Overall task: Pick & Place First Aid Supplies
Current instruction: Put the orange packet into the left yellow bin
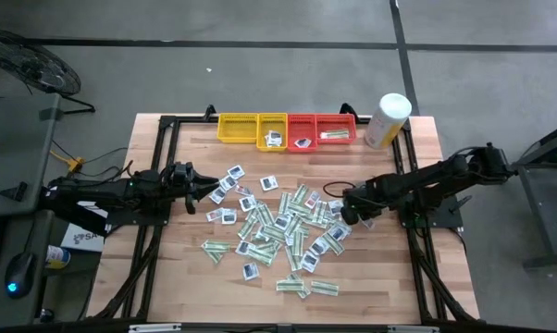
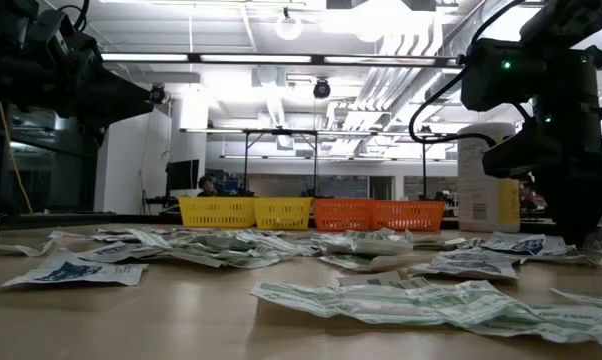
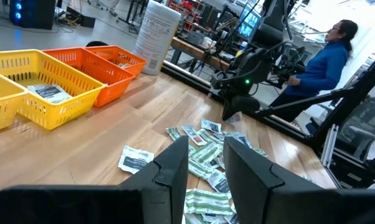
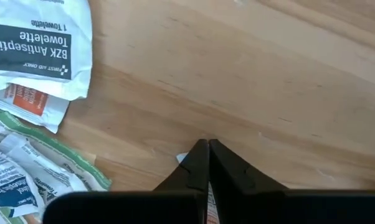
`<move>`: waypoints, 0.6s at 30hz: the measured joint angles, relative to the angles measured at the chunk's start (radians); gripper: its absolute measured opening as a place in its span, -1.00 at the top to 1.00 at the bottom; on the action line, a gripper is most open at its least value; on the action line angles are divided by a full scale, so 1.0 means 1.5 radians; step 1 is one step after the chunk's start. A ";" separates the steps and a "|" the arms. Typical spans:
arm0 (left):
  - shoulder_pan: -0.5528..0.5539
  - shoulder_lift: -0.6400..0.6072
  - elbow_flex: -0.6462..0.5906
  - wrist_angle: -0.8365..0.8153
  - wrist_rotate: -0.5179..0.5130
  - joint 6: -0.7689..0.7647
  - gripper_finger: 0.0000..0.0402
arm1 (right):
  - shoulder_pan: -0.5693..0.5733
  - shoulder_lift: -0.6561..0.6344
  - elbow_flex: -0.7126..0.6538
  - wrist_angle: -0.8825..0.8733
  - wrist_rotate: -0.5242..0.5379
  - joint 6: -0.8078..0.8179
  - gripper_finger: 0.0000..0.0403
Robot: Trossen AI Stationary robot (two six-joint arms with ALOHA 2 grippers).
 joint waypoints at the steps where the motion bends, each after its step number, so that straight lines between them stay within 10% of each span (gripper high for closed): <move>1: 0.000 0.000 0.000 0.000 0.000 0.000 0.49 | 0.000 -0.006 0.005 -0.005 0.005 0.000 1.00; 18: 0.000 0.000 0.000 0.020 -0.015 0.000 0.49 | -0.001 -0.040 0.195 0.065 0.298 -0.129 1.00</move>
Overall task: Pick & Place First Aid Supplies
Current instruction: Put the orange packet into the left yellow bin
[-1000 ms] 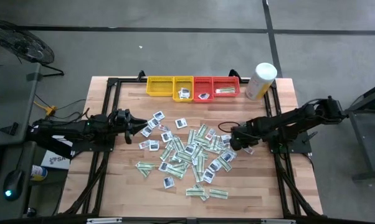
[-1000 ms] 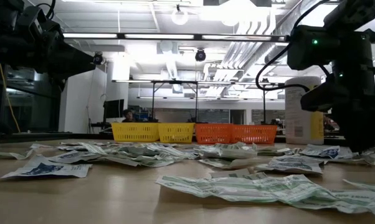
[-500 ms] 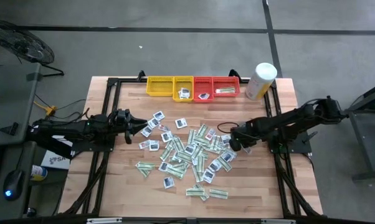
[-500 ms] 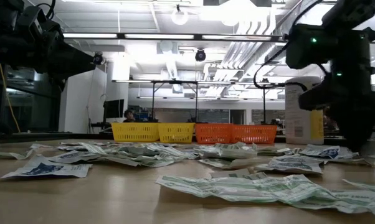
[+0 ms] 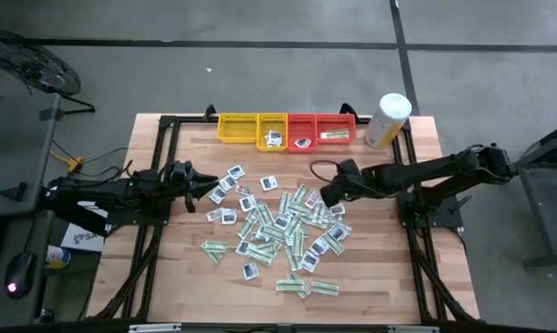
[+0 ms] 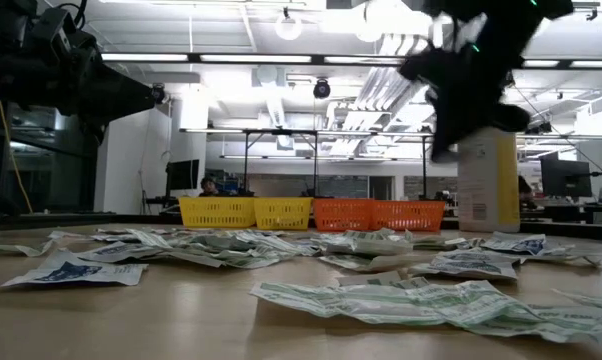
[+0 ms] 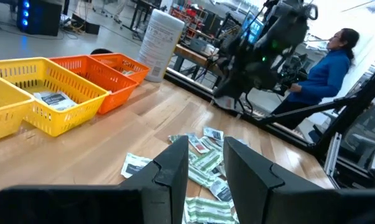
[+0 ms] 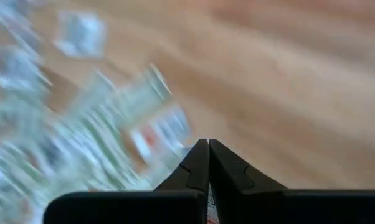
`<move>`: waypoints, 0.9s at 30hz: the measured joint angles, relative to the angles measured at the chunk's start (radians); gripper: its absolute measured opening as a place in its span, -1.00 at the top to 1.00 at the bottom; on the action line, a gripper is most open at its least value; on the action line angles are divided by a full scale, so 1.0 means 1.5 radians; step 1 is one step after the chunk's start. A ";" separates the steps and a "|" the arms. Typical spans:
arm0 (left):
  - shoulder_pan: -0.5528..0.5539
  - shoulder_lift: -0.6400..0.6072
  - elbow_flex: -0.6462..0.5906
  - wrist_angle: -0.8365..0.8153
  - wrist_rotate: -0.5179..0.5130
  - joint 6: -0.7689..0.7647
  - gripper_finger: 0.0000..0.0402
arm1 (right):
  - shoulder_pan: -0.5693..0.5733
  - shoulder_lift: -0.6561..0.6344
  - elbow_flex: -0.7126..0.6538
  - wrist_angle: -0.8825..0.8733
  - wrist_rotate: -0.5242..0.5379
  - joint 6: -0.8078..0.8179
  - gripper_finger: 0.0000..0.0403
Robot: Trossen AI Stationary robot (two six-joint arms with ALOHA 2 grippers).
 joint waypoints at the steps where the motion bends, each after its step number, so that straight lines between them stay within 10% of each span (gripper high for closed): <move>1: 0.000 0.000 0.000 0.000 0.000 0.000 0.49 | 0.000 0.000 0.007 0.026 0.024 -0.024 1.00; 13: 0.000 0.013 0.000 0.098 -0.009 -0.031 0.49 | -0.012 0.012 0.018 0.456 0.184 -0.335 1.00; 27: 0.000 0.281 0.122 0.248 -0.099 0.055 0.48 | -0.161 0.056 0.019 0.727 -0.029 -0.494 1.00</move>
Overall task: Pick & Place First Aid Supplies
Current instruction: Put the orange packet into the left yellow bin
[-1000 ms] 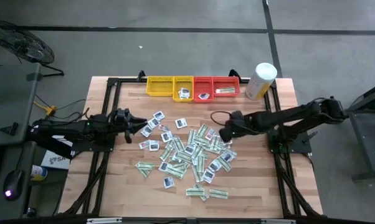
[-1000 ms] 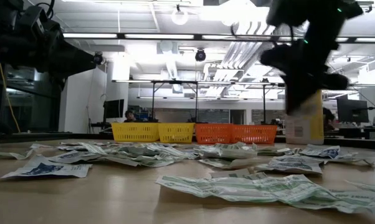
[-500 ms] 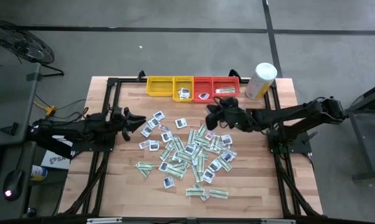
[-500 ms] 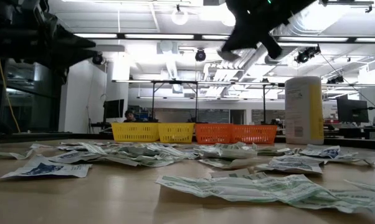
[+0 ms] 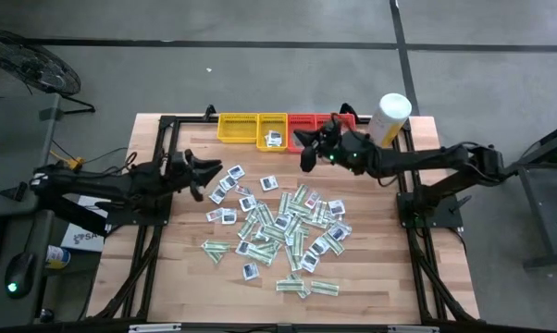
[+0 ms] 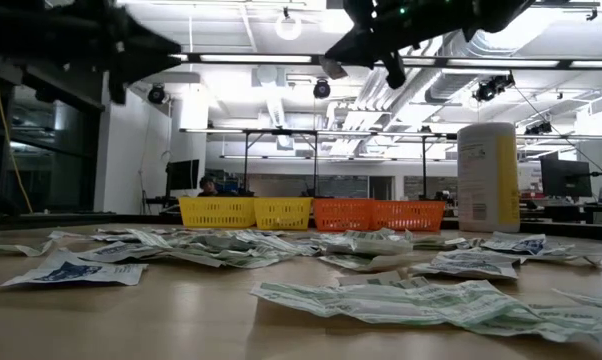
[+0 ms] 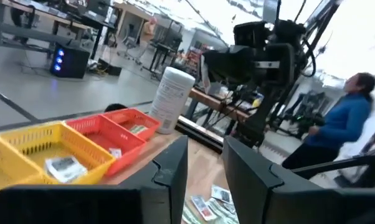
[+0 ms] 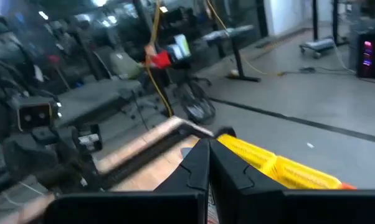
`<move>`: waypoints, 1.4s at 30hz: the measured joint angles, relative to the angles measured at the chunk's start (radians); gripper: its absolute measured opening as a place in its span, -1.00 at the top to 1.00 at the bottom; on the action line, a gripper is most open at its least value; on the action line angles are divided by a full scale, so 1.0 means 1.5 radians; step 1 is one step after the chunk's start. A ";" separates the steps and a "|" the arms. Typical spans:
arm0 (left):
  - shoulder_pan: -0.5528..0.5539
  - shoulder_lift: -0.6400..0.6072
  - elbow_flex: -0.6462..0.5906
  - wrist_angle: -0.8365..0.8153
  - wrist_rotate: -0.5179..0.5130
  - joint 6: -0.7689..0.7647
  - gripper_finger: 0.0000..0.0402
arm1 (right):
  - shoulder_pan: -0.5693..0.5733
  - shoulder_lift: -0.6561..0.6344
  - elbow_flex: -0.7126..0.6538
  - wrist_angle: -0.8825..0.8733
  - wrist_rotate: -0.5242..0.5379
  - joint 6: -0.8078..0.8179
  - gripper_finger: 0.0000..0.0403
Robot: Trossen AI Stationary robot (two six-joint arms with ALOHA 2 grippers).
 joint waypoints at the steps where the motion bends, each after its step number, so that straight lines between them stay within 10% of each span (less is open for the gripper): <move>1: 0.000 0.030 0.022 0.000 -0.004 0.010 0.45 | -0.010 0.001 0.000 0.010 -0.020 0.000 1.00; 9: 0.050 0.286 0.213 -0.007 -0.042 0.045 0.04 | -0.060 0.008 0.000 0.096 -0.137 -0.036 1.00; 21: 0.207 0.561 0.463 -0.008 0.206 0.012 -0.06 | -0.084 0.008 0.001 0.140 -0.236 -0.087 1.00; 35: 0.209 0.679 0.572 -0.012 0.252 -0.017 -0.04 | -0.098 0.008 0.001 0.138 -0.280 -0.110 1.00; 42: 0.210 0.679 0.572 -0.018 0.234 -0.027 0.39 | -0.112 0.007 0.001 0.137 -0.302 -0.110 1.00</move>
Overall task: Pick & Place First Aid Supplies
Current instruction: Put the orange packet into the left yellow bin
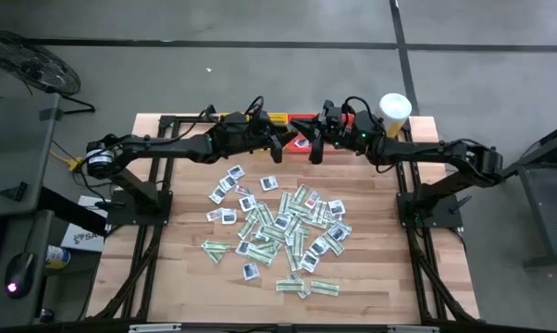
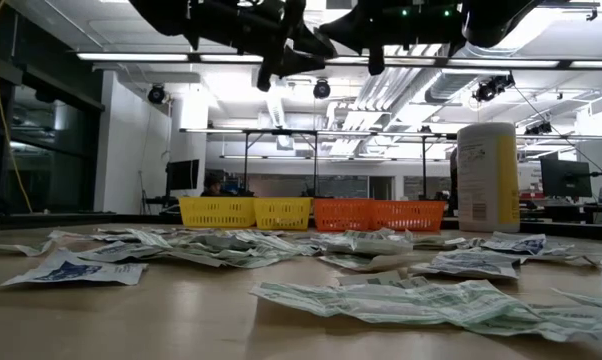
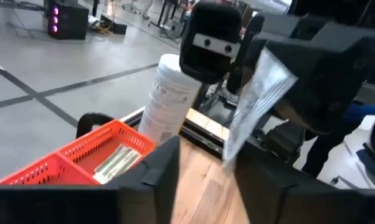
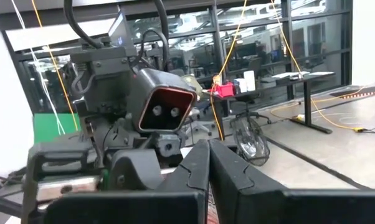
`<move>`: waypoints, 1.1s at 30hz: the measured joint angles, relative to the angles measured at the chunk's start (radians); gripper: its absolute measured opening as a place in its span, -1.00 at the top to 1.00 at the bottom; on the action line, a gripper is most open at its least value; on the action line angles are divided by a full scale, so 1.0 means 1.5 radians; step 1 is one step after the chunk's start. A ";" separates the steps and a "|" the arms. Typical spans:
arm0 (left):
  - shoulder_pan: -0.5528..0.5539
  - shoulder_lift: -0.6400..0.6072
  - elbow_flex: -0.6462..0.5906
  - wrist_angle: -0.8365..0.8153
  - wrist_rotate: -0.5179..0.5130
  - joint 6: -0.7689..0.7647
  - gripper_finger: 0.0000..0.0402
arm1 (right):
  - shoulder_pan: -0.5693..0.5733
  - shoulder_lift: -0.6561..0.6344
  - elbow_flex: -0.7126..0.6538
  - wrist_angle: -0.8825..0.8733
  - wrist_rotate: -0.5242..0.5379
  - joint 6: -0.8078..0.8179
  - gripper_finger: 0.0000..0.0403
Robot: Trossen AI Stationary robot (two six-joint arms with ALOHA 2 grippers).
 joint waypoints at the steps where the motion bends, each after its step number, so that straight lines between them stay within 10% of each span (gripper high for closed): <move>1: 0.000 0.000 0.000 0.001 -0.002 0.000 0.47 | -0.003 0.000 0.000 -0.001 -0.006 0.000 1.00; 7: 0.000 0.000 0.000 0.001 -0.004 0.000 0.94 | -0.009 0.000 0.000 -0.011 -0.020 0.005 1.00; 17: 0.000 0.000 0.000 -0.001 -0.025 0.004 0.98 | -0.009 -0.001 0.000 -0.011 -0.024 0.007 0.92; 33: 0.132 -0.011 -0.001 -0.215 0.002 -0.086 1.00 | -0.122 -0.069 0.000 -0.096 -0.053 0.092 -0.18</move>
